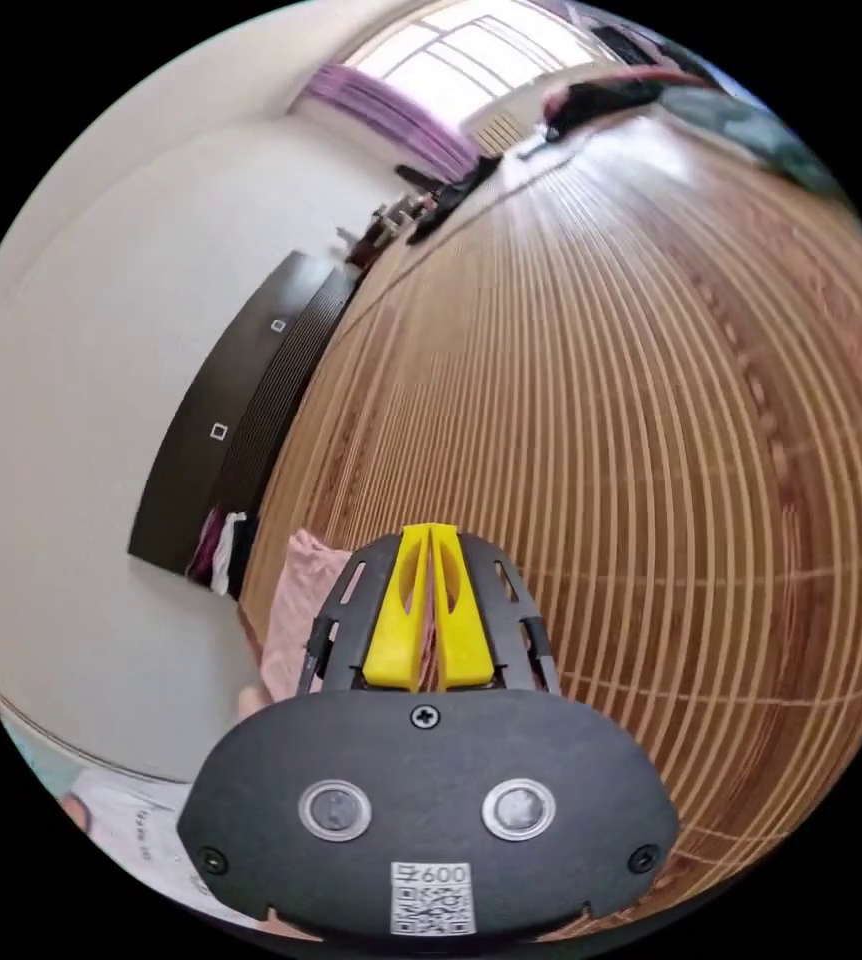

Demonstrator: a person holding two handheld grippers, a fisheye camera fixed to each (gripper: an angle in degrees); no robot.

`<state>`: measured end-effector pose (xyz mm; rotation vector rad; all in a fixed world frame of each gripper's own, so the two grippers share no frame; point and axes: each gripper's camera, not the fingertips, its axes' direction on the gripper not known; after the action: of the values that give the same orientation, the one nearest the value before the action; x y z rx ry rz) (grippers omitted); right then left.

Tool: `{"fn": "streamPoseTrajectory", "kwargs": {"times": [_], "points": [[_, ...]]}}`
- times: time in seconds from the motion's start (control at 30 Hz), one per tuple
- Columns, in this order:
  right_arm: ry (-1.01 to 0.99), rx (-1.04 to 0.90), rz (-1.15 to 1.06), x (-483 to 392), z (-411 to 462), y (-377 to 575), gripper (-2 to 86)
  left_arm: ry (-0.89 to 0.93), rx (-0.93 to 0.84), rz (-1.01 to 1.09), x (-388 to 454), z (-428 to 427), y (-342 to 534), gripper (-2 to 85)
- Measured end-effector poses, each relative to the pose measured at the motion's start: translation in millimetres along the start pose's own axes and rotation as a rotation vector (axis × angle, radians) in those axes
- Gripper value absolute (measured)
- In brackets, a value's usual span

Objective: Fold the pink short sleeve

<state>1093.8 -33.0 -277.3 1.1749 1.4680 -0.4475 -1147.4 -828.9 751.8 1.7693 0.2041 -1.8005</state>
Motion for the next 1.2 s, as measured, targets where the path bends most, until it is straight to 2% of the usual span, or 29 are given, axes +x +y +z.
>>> {"fn": "streamPoseTrajectory", "kwargs": {"times": [0.07, 0.1, 0.2, 0.3, 0.4, 0.47, 0.5, 0.57, 0.7, 0.77, 0.87, 1.0, 1.1, 1.2], "points": [[-0.212, -0.282, -0.131, -34, 57, -2, -0.9, -0.014, 0.009, 0.007, 4, -3, -4, 0.2], [-0.243, -0.339, -0.153, -42, 70, 0, -0.9, -0.017, 0.012, 0.009, 5, -4, -6, 0.2], [-0.128, -0.470, -0.197, -57, 116, 14, -0.9, -0.012, 0.015, 0.006, 6, -9, -13, 0.1], [-0.186, -0.392, -0.001, -18, 113, 6, -0.8, -0.010, 0.016, 0.003, 7, -14, -22, 0.2], [-0.102, -0.134, 0.187, 14, 76, 12, -0.8, -0.021, 0.017, 0.008, 12, -20, -31, 0.1], [0.131, 0.075, 0.190, -2, 48, 33, -0.9, -0.022, 0.020, 0.008, 14, -26, -38, 0.1], [0.192, 0.110, 0.155, -12, 45, 39, -0.9, -0.023, 0.021, 0.008, 14, -27, -40, 0.1], [0.319, 0.102, 0.022, -51, 54, 59, -0.9, -0.028, 0.023, 0.009, 16, -34, -48, 0.1], [0.318, 0.043, -0.190, -128, 85, 110, -0.9, -0.039, 0.029, 0.011, 19, -44, -59, 0.3], [0.316, 0.021, -0.358, -192, 110, 167, -0.9, -0.038, 0.037, -0.013, 17, -54, -68, 0.5], [0.311, 0.047, -0.477, -254, 134, 257, -0.9, -0.028, 0.071, -0.093, -6, -92, -74, 0.9], [0.284, 0.095, -0.401, -286, 155, 360, -0.9, -0.171, 0.153, -0.249, -59, -164, -59, 1.2], [0.322, 0.142, -0.352, -293, 178, 425, -0.9, -0.293, 0.042, -0.392, -129, -205, -37, 1.9], [0.377, 0.095, -0.284, -263, 207, 454, -0.9, -0.234, -0.026, -0.513, -207, -247, -8, 4.2]]}}
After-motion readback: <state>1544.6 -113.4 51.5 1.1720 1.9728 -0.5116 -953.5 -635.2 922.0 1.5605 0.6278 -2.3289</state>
